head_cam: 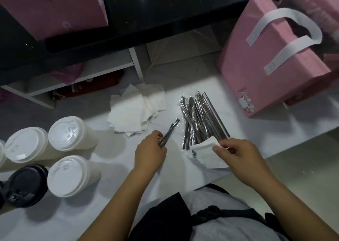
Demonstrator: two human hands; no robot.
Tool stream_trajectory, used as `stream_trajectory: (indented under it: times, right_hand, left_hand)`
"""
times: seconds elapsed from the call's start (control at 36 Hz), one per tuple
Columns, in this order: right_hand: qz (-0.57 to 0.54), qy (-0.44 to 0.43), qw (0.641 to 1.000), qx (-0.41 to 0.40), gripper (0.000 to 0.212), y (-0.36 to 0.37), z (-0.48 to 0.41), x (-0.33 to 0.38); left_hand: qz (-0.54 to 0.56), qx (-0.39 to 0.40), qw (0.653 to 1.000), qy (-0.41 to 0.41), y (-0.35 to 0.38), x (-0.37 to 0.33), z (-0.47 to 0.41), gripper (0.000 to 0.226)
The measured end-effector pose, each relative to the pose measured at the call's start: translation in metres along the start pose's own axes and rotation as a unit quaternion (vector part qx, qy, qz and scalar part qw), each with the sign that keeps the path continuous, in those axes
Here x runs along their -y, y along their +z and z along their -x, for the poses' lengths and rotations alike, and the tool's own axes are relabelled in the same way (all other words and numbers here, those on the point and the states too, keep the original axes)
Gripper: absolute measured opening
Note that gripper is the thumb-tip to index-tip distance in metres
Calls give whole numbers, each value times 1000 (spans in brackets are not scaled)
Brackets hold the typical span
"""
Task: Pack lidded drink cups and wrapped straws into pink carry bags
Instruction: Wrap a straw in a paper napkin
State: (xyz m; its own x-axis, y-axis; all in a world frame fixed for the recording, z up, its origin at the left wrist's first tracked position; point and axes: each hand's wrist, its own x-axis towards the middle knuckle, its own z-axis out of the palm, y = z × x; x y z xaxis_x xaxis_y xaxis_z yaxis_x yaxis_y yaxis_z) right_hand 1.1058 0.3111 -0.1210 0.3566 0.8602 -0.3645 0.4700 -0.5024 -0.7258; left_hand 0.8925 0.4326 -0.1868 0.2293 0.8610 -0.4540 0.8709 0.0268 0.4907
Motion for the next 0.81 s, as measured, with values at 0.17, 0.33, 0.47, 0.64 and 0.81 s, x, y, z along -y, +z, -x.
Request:
stream_trajectory:
  times: [0.17,0.33,0.47,0.64,0.81]
  right_hand:
    - [-51,21,998,-11,57,3,1,-4]
    - [-109,17,994,-12,35,2,-2,-2]
    - [-233,49,971,-31,12,2,-8,1]
    - [-344,113,932,15,11,3,-14,4]
    - [-408,106,907,14,16,-1,-22,15]
  left_hand:
    - [75,9,997,-20,-9,0,-2,22]
    - [131,-23,991,-5,-19,-2,-2,22]
    - [191,-34,981,-13,-26,-8,4,20]
    - [350,-20,937,-16,-36,-36,21,22]
    - [422,25,906,28,-37,-80,43,23]
